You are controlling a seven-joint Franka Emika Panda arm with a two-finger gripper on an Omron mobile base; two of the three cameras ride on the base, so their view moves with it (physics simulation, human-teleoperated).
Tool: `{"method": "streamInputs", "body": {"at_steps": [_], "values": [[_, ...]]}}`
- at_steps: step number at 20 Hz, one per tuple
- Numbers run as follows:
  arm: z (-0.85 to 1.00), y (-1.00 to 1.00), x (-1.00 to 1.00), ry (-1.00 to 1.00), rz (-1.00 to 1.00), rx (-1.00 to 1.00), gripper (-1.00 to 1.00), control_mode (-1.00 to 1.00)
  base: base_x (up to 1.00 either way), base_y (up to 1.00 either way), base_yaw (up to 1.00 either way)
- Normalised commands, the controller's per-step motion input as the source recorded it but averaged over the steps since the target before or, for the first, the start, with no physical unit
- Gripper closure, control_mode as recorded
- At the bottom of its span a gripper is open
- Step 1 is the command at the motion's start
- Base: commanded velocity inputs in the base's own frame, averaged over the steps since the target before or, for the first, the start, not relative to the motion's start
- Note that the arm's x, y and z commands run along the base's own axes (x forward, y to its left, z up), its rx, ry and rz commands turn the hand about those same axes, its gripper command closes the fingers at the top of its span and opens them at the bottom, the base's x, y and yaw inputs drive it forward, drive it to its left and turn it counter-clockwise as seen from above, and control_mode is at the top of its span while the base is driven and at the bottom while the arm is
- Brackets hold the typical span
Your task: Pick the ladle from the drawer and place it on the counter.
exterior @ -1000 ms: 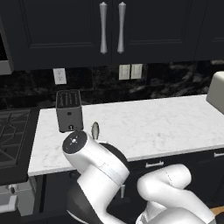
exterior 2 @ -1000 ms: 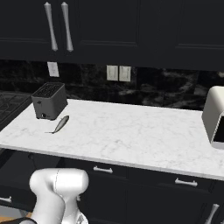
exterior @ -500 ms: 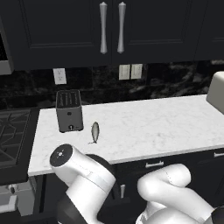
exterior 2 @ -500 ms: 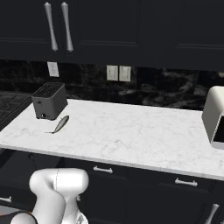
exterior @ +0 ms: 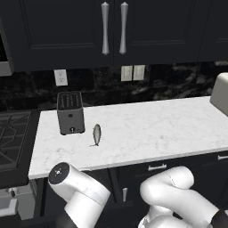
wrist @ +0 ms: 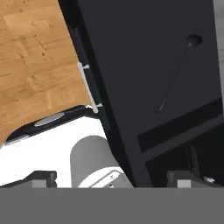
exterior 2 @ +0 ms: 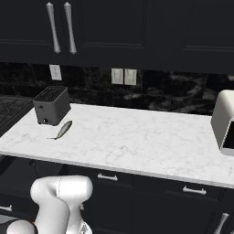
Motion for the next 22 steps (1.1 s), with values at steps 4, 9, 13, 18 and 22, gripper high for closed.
{"method": "streamInputs", "body": {"at_steps": [4,9,13,18,22], "values": [[-0.57,0.15,0.35,0.02,0.0,0.05,-1.0,-1.0,0.0,0.0,0.0],[-0.45,0.16,0.47,0.02,0.01,0.04,-1.0,-1.0,0.0,0.0,0.0],[-0.57,0.1,0.43,0.02,0.03,0.06,-1.0,-1.0,0.0,0.0,0.0],[-0.46,0.08,0.22,0.1,0.03,0.03,-1.0,-1.0,0.0,0.0,0.0],[-0.5,0.0,0.0,0.14,0.05,0.0,-1.0,-1.0,0.0,0.0,0.0]]}}
